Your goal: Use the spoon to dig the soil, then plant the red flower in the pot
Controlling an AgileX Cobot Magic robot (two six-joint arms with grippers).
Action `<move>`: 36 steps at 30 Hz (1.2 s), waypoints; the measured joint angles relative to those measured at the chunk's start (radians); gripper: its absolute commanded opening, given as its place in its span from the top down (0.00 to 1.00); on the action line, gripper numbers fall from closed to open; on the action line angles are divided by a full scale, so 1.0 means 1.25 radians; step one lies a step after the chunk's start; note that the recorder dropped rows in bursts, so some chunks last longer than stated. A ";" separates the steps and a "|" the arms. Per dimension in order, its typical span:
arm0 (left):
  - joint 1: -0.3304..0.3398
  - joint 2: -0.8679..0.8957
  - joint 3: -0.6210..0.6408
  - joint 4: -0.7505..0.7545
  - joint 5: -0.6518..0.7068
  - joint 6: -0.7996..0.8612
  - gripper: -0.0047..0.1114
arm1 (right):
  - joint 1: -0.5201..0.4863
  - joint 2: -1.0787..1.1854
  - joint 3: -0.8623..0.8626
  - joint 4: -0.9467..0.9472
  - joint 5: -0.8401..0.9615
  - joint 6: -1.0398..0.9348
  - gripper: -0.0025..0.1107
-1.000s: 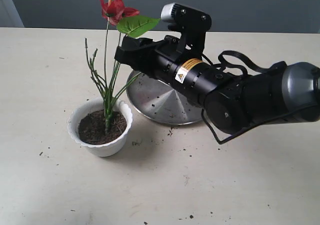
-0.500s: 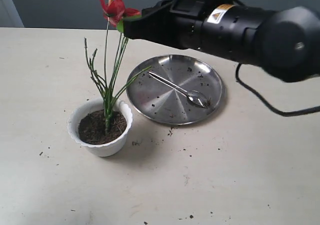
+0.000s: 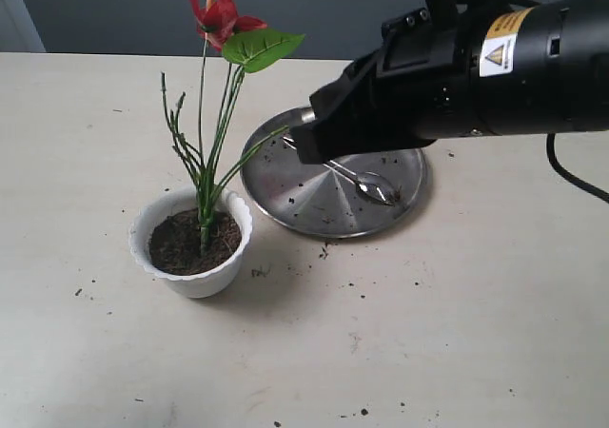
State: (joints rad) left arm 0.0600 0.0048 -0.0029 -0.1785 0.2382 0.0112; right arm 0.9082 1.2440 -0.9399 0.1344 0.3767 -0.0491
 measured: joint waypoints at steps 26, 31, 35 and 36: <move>0.000 0.000 0.000 0.000 0.000 0.000 0.96 | 0.000 -0.017 0.000 -0.128 -0.010 0.204 0.98; 0.000 0.000 0.000 0.000 0.000 0.000 0.96 | 0.000 -0.088 0.000 -0.191 -0.118 0.196 0.98; 0.000 0.000 0.000 0.000 0.000 0.000 0.96 | -0.034 -0.152 0.000 -0.232 -0.117 0.187 0.98; 0.000 0.000 0.000 0.000 0.000 0.000 0.96 | -0.055 -0.164 0.000 -0.225 -0.100 0.186 0.98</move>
State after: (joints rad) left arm 0.0600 0.0048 -0.0029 -0.1785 0.2382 0.0112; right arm 0.8390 1.0392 -0.9399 -0.1465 0.2518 0.1829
